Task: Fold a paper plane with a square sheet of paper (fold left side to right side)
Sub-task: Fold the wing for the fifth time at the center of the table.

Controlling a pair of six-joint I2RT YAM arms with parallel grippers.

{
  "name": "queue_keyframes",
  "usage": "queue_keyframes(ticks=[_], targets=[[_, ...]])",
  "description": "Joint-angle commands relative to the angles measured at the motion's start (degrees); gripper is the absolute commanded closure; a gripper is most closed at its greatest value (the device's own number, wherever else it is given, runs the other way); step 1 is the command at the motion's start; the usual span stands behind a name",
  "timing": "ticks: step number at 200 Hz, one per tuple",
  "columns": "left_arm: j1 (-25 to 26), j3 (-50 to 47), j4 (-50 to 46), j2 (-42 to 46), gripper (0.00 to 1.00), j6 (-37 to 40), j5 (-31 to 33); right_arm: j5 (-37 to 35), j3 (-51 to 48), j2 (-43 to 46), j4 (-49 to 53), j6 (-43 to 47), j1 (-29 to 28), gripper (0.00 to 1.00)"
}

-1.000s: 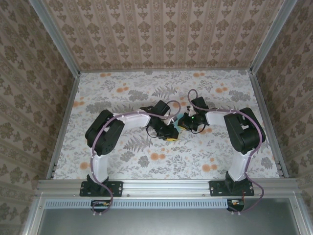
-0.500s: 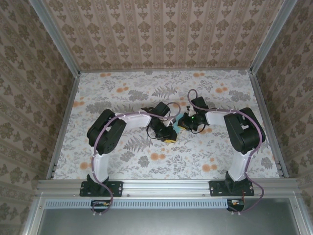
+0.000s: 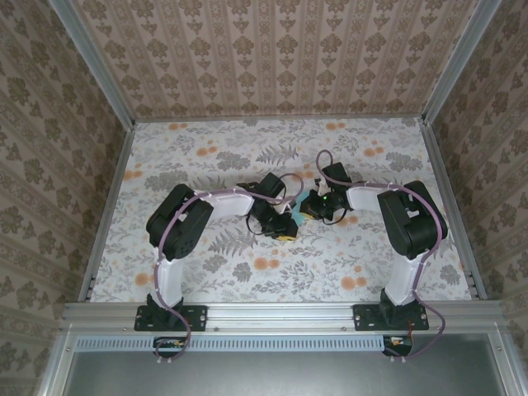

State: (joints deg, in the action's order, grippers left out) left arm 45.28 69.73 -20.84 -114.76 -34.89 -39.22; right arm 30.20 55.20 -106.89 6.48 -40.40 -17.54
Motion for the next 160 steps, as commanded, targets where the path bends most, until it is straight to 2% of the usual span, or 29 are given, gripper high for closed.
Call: queue_keyframes(ticks=[1,160], targets=[[-0.3,-1.3,0.1,-1.0,0.77,-0.5,-0.3,-4.9,-0.4,-2.5,5.9,1.2,-0.2,0.88],[0.2,-9.7,1.5,2.5,0.78,-1.9,-1.6,-5.7,0.2,-2.8,7.5,1.4,-0.1,0.88]])
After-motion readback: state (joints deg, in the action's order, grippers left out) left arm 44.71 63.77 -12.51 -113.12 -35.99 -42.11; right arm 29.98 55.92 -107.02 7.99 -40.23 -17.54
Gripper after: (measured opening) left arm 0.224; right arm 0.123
